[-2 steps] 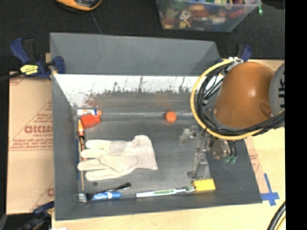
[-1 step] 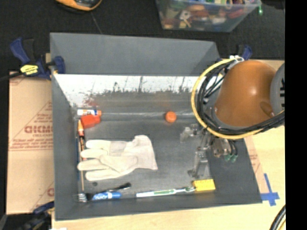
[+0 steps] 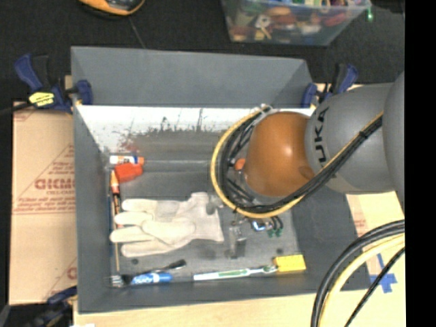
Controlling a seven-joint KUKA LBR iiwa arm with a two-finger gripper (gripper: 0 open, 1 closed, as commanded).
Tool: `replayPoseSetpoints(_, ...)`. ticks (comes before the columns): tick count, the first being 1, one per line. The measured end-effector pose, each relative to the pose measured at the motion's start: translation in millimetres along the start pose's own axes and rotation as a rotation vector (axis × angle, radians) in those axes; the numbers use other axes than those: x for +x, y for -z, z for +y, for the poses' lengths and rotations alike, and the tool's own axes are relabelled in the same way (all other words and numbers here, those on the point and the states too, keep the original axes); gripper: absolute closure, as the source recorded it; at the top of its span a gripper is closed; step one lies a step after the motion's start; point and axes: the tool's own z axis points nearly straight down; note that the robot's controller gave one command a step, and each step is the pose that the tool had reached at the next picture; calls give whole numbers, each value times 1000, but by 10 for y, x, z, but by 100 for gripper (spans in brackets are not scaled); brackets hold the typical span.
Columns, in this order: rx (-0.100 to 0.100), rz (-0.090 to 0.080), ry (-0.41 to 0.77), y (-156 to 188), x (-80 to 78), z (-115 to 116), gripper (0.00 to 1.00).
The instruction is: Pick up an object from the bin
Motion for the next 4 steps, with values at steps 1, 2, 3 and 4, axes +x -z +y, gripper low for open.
replayPoseSetpoints(1, 1, -4, -476, 325, -163, 380, 0)
replayPoseSetpoints(2, 0, 0, 151, -5, -319, 499, 0)
replayPoseSetpoints(3, -1, -6, -161, -378, -278, 956, 0)
replayPoseSetpoints(4, 0, -12, 488, -451, -478, 839, 100)
